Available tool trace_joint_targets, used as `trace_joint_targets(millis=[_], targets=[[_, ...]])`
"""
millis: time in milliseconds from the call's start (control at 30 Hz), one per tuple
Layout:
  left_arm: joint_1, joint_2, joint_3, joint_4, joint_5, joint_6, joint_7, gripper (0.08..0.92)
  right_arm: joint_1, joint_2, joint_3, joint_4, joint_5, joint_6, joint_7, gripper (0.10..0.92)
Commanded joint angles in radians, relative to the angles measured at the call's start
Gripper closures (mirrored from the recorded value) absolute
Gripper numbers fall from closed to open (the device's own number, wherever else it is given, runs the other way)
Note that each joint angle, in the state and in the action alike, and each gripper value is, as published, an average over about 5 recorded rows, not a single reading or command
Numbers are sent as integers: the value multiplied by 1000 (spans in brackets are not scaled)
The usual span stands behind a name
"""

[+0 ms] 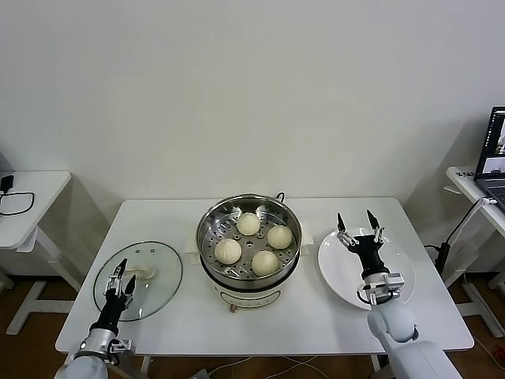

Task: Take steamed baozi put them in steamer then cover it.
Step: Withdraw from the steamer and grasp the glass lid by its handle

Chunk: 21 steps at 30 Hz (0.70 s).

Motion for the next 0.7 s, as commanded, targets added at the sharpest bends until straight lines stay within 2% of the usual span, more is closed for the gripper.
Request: trace_joint_targets(millis=[33, 567, 700], targets=[[-82, -5, 8, 69, 43, 8, -25, 177, -71, 29, 43, 5, -14, 8, -18, 203], [-160, -3, 29, 171, 70, 17, -27, 177, -78, 45, 46, -4, -36, 15, -26, 203], [-158, -5, 30, 171, 68, 19, -25, 221, -78, 45, 44, -4, -43, 14, -25, 203]])
